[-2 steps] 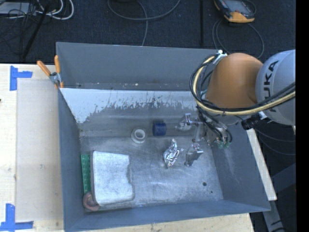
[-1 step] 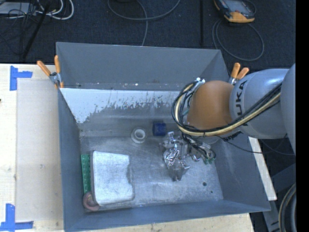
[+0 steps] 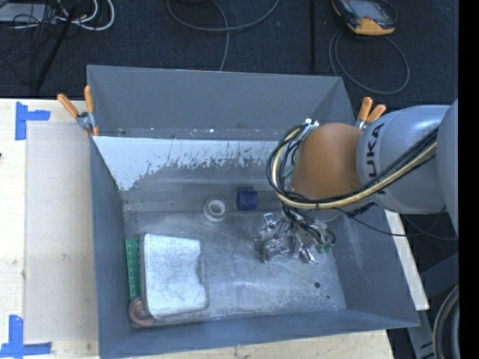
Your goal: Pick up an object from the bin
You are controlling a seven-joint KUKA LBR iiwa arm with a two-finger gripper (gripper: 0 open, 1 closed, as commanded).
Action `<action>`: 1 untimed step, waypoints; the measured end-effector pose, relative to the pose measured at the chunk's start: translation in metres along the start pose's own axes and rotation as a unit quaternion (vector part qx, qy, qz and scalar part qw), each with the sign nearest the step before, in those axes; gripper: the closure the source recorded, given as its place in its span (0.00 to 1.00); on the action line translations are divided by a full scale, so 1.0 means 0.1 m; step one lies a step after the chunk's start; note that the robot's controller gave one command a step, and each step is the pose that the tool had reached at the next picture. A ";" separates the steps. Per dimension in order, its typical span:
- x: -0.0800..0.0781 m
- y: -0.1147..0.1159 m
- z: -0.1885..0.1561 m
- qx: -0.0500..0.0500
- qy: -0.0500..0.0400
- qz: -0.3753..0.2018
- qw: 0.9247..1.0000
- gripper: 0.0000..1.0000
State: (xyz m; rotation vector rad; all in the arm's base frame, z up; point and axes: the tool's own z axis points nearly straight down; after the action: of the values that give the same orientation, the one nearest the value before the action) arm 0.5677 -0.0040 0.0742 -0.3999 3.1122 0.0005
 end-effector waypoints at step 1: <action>0.01 0.00 0.02 0.000 0.000 0.000 1.000 0.00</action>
Offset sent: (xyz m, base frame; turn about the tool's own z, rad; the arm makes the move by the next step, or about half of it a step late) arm 0.0000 0.0000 0.0000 0.0000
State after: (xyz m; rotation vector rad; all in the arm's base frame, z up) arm 0.5671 -0.0040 0.0722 -0.3985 3.1116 0.0007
